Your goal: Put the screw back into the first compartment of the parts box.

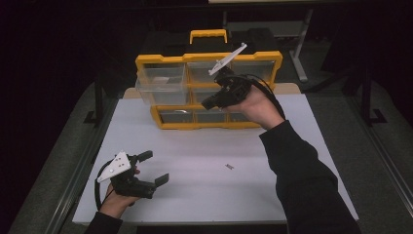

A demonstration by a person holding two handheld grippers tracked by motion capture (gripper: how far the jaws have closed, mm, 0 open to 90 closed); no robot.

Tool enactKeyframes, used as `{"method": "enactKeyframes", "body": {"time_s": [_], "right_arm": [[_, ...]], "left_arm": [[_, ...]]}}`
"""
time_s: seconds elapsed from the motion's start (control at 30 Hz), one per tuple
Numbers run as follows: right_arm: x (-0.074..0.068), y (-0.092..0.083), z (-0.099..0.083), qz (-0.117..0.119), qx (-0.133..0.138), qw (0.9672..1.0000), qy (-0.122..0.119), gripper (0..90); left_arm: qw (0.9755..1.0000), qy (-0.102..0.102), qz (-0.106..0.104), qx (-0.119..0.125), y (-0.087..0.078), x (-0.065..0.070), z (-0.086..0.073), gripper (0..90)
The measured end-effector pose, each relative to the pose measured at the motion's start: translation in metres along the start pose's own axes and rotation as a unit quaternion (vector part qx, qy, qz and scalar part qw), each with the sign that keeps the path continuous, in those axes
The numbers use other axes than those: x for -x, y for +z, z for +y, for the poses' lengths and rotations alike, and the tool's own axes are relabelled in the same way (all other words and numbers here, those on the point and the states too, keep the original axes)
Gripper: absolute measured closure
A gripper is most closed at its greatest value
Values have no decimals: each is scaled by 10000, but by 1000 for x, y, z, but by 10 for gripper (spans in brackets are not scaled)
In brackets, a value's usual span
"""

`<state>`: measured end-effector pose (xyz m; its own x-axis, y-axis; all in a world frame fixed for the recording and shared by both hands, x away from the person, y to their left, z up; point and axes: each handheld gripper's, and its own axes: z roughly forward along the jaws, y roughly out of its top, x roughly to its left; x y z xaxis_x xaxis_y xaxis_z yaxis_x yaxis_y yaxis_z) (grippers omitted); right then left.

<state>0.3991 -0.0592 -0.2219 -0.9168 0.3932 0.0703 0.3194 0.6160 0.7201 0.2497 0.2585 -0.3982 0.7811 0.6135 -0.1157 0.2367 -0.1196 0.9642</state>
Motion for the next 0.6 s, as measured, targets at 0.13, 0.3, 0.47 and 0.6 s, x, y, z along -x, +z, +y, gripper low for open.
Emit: {"method": "enactKeyframes", "body": {"time_s": [0.13, 0.3, 0.47, 0.6], "right_arm": [[2, -3, 6, 2, 74, 10000, 12, 879], [3, -5, 13, -6, 159, 9999, 8, 879], [4, -6, 21, 10, 254, 9997, 18, 879], [6, -7, 27, 6, 338, 9994, 25, 879]], "left_arm": [[10000, 3, -8, 12, 0, 0, 0, 0], [10000, -3, -12, 9, 0, 0, 0, 0], [10000, -11, -8, 7, 0, 0, 0, 0], [10000, -34, -5, 34, 0, 0, 0, 0]]}}
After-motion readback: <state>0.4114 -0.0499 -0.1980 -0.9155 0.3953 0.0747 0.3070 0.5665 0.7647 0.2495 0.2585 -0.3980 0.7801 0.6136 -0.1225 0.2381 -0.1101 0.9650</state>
